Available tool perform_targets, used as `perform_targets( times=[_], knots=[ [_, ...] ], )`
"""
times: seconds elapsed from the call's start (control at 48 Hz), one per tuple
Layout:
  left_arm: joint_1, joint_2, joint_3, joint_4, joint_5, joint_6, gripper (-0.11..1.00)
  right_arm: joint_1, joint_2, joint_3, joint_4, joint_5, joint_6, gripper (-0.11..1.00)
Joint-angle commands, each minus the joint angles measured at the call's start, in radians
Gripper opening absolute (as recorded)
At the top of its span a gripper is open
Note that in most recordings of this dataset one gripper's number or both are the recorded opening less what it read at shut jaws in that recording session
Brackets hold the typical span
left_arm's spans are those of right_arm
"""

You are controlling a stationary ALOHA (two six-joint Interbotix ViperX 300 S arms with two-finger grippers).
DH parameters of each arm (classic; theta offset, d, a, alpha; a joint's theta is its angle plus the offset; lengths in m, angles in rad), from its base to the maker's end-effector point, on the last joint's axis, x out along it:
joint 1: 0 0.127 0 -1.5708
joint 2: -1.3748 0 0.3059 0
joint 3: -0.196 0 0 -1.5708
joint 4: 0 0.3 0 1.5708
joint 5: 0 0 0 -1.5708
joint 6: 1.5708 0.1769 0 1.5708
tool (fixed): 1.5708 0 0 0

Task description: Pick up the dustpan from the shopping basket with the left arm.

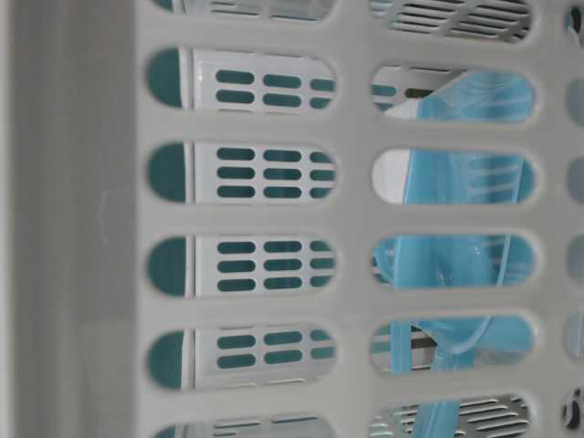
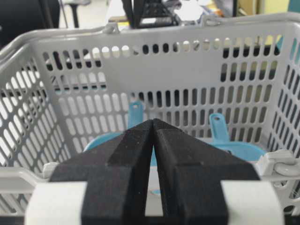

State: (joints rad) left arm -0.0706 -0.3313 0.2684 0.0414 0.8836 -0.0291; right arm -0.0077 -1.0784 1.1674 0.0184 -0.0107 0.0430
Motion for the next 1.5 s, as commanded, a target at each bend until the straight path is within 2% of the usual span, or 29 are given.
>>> perform_targets(
  times=[0.0,0.104,0.229,0.271,0.333,0.521,0.563,0.625,1.0,1.313,1.396,1.48],
  knots=[
    [-0.003,0.057,-0.095,0.003,0.072,0.003,0.00,-0.003,-0.002,-0.023,0.005,-0.005,0.002,-0.01],
    [-0.002,0.104,-0.129,0.003,0.115,0.005,0.00,-0.003,-0.002,-0.021,0.005,-0.011,0.002,-0.01],
    [-0.002,0.138,-0.118,0.003,0.130,0.002,0.01,-0.003,-0.003,-0.018,0.005,-0.025,0.003,-0.01],
    [-0.003,0.146,-0.109,0.003,0.130,0.000,0.05,-0.003,-0.006,-0.017,0.005,-0.034,0.003,-0.01],
    [-0.011,0.155,-0.098,0.003,0.127,-0.003,0.18,-0.003,-0.009,-0.011,0.005,-0.044,0.003,-0.01],
    [-0.038,0.193,-0.067,0.003,0.123,-0.021,0.74,-0.003,-0.026,0.002,0.005,-0.060,0.003,-0.01],
    [-0.041,0.207,-0.067,0.003,0.124,-0.025,0.83,-0.003,-0.031,0.005,0.005,-0.060,0.003,-0.01],
    [-0.049,0.229,-0.066,0.003,0.120,-0.025,0.90,-0.003,-0.038,0.009,0.005,-0.060,0.003,-0.01],
    [-0.051,0.345,-0.018,0.003,0.071,-0.031,0.90,-0.005,-0.052,0.025,0.005,-0.055,0.003,-0.01],
    [-0.051,0.376,0.020,0.005,0.018,-0.034,0.87,-0.003,-0.052,0.032,0.005,-0.052,0.008,-0.01],
    [-0.051,0.374,0.020,0.003,0.014,-0.026,0.76,-0.005,-0.052,0.032,0.005,-0.051,0.014,-0.01],
    [-0.054,0.373,0.025,0.003,0.014,-0.017,0.55,-0.005,-0.055,0.034,0.005,-0.051,0.023,-0.01]
  ],
)
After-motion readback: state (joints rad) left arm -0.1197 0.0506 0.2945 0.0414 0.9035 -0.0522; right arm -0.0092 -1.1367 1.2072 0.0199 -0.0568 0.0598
